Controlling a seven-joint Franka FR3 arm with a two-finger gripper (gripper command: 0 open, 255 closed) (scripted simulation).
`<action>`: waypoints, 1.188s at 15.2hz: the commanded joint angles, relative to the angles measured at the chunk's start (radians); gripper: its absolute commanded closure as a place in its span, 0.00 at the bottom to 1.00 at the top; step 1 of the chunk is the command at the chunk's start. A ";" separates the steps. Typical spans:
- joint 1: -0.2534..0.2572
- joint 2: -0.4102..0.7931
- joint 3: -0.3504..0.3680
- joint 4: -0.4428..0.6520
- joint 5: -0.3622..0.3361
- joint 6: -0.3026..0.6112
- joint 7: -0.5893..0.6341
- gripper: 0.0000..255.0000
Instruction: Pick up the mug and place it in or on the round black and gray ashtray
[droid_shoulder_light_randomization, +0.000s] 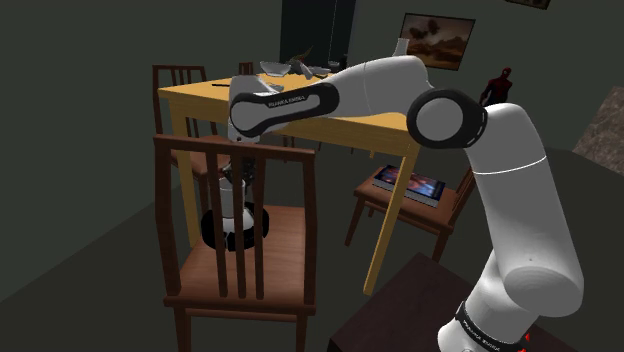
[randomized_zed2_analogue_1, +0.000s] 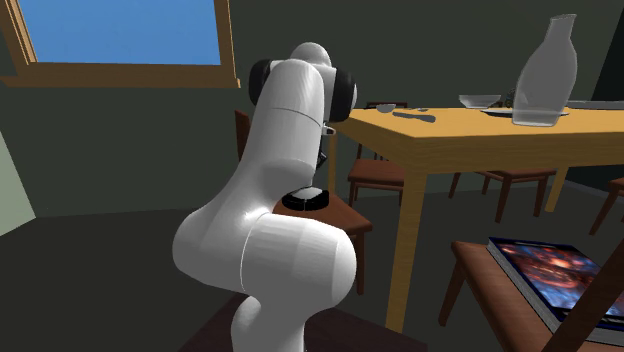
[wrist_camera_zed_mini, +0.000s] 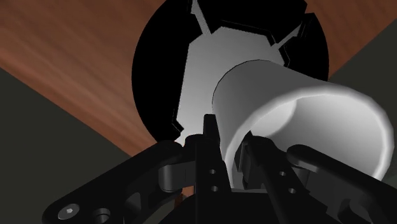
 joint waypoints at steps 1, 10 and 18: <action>-0.002 0.003 -0.001 -0.018 -0.001 0.021 -0.002 1.00; -0.002 0.003 -0.001 -0.018 -0.001 0.021 -0.001 0.00; -0.004 -0.027 0.003 0.063 0.006 -0.089 -0.006 0.00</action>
